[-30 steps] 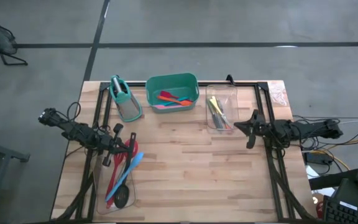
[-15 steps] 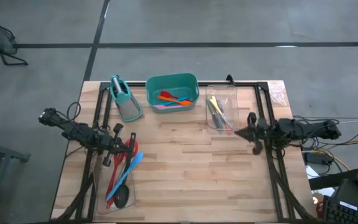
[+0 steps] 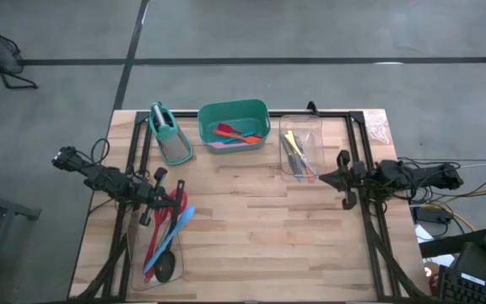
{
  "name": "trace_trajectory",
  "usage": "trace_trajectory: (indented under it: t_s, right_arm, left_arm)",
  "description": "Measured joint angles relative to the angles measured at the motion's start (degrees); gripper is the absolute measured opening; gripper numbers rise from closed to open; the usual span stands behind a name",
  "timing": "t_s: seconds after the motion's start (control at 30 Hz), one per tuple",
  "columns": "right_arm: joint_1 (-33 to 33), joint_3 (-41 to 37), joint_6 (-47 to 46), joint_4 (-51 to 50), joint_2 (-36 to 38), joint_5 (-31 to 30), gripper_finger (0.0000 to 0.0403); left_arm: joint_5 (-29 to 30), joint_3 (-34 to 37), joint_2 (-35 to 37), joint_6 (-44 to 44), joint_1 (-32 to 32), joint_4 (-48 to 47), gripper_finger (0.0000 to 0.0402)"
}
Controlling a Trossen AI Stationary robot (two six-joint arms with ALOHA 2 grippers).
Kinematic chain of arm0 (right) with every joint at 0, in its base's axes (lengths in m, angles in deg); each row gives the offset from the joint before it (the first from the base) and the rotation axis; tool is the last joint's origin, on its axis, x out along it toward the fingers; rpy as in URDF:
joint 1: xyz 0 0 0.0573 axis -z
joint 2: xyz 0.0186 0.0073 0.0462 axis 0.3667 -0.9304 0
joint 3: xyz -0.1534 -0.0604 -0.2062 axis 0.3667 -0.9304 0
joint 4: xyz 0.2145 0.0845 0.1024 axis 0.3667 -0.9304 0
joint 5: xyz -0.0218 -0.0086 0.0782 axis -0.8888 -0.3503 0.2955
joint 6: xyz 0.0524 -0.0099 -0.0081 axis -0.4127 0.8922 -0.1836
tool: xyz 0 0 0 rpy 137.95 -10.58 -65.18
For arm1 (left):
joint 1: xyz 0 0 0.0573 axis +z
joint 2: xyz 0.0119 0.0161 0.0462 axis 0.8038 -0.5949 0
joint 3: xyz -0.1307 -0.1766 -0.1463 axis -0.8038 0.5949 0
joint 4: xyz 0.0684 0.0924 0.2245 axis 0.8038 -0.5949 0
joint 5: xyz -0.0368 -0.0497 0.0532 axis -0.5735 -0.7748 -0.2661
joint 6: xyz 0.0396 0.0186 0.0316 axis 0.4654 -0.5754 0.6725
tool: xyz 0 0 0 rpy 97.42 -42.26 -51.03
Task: Pick & Place Kitchen Items
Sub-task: Return to Home Position
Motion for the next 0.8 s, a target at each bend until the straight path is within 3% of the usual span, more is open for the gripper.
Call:
trace_trajectory:
  t_s: [0.23,0.37,0.57,0.8]
  right_arm:
    - [0.0,0.0,0.3,0.0,-0.7,0.0,0.0009]
    - [0.0,-0.1,1.2,4.7,-0.5,0.3,0.0009]
    - [0.0,0.1,7.8,1.3,0.0,5.8,0.0008]
    - [0.0,-0.3,2.7,0.7,-2.6,5.6,0.0008]
  left_arm:
    - [0.0,0.0,0.0,0.0,0.0,0.0,0.001]
    - [0.0,0.0,0.0,0.0,0.0,0.0,0.001]
    - [0.0,0.0,0.0,0.0,0.0,0.0,0.001]
    - [0.0,0.0,0.0,0.0,0.0,0.0,0.001]
